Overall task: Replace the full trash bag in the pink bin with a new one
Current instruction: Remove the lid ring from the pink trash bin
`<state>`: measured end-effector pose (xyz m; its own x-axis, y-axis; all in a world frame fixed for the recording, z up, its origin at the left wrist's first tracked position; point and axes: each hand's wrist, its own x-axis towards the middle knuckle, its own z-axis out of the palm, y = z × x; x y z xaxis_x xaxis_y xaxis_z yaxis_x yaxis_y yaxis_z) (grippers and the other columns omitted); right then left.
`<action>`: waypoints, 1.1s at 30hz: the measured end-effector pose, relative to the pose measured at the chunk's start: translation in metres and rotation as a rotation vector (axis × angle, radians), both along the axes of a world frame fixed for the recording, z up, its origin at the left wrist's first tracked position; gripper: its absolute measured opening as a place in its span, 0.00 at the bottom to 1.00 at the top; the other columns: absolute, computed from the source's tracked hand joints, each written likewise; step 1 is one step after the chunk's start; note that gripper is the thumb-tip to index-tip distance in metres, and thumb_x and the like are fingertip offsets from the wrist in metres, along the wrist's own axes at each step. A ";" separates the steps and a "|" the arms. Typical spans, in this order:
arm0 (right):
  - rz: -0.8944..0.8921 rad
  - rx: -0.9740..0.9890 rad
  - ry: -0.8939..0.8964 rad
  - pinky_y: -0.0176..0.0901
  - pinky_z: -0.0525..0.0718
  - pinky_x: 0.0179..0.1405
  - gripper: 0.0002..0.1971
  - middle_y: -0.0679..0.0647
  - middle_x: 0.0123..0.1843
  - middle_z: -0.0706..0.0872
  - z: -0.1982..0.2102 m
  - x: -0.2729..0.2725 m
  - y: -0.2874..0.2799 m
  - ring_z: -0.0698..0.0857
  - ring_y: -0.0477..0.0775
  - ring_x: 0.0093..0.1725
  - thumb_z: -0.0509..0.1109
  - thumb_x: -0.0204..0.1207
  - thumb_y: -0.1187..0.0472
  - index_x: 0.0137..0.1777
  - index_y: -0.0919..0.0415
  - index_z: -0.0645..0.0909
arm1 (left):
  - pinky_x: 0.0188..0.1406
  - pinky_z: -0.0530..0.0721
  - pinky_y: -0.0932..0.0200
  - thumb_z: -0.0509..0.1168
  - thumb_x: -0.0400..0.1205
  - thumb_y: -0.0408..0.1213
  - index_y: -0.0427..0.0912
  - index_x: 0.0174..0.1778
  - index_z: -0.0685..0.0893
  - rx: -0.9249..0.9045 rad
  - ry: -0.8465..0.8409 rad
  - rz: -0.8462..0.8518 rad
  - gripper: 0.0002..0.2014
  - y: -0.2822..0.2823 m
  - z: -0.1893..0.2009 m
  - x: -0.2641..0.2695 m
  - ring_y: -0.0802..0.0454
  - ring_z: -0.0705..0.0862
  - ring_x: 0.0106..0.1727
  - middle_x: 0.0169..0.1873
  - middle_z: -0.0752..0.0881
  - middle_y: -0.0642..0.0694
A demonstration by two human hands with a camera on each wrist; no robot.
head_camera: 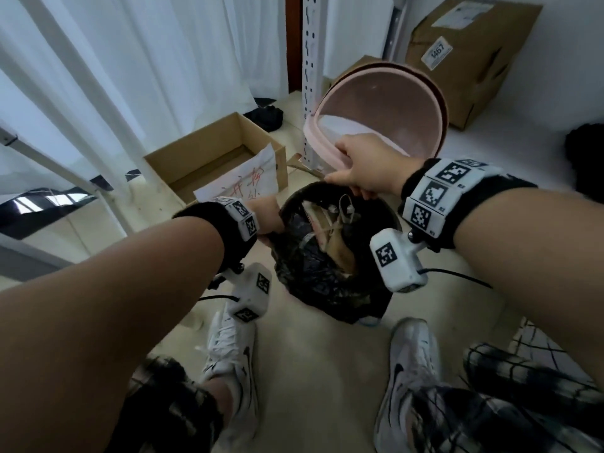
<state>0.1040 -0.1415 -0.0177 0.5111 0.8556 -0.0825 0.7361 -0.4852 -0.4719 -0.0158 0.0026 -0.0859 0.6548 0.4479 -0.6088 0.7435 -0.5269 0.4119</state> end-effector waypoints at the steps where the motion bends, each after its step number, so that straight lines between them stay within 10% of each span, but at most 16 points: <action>1: 0.012 -0.025 -0.044 0.29 0.76 0.17 0.13 0.51 0.30 0.79 -0.005 0.000 0.000 0.76 0.47 0.24 0.72 0.76 0.55 0.49 0.64 0.76 | 0.50 0.89 0.45 0.64 0.80 0.30 0.28 0.46 0.84 -0.043 -0.009 0.012 0.08 0.003 -0.005 -0.002 0.41 0.88 0.38 0.39 0.86 0.36; 8: 0.140 -0.230 -0.219 0.44 0.70 0.36 0.09 0.57 0.37 0.80 -0.033 0.001 0.023 0.79 0.60 0.39 0.72 0.72 0.58 0.39 0.61 0.75 | 0.45 0.89 0.48 0.64 0.82 0.35 0.33 0.64 0.72 -0.239 -0.160 0.092 0.17 -0.001 -0.027 -0.012 0.44 0.85 0.43 0.51 0.84 0.39; 12: 0.244 -0.276 -0.234 0.45 0.73 0.38 0.05 0.56 0.36 0.79 -0.035 -0.010 0.046 0.78 0.59 0.39 0.71 0.71 0.62 0.40 0.61 0.76 | 0.61 0.75 0.50 0.64 0.81 0.45 0.42 0.73 0.68 0.465 -0.511 -0.120 0.26 0.030 0.005 -0.023 0.42 0.76 0.63 0.66 0.73 0.40; 15: 0.346 -0.297 -0.253 0.44 0.69 0.36 0.07 0.51 0.30 0.74 -0.033 -0.023 0.061 0.75 0.57 0.36 0.70 0.71 0.63 0.36 0.58 0.73 | 0.70 0.67 0.46 0.59 0.83 0.51 0.53 0.76 0.69 0.774 -0.395 -0.580 0.24 0.051 0.026 -0.032 0.42 0.68 0.71 0.72 0.70 0.45; 23: 0.482 -0.363 -0.313 0.47 0.73 0.42 0.05 0.54 0.41 0.79 -0.046 -0.040 0.069 0.80 0.59 0.45 0.68 0.72 0.64 0.43 0.58 0.74 | 0.46 0.76 0.52 0.56 0.86 0.45 0.43 0.52 0.78 0.402 -0.159 -0.648 0.10 0.050 0.009 -0.046 0.45 0.79 0.44 0.43 0.81 0.45; 28: 0.292 -0.210 -0.339 0.53 0.62 0.76 0.35 0.58 0.72 0.69 -0.054 -0.030 0.058 0.67 0.60 0.74 0.73 0.67 0.57 0.74 0.54 0.64 | 0.43 0.69 0.57 0.56 0.86 0.45 0.40 0.45 0.75 0.284 -0.238 -0.554 0.12 0.032 0.000 -0.052 0.47 0.74 0.41 0.40 0.76 0.45; 33: -0.002 -0.272 -0.214 0.58 0.64 0.77 0.37 0.65 0.76 0.66 -0.065 -0.034 0.050 0.65 0.67 0.76 0.68 0.73 0.52 0.79 0.60 0.58 | 0.46 0.69 0.59 0.56 0.86 0.45 0.33 0.54 0.81 0.281 -0.231 -0.405 0.18 0.021 -0.015 -0.060 0.47 0.75 0.45 0.43 0.79 0.42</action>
<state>0.0699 -0.0916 -0.0831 0.5431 0.8159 -0.1985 0.8033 -0.5737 -0.1599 -0.0756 0.0232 -0.1007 0.9112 0.2568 -0.3221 0.3651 -0.8655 0.3428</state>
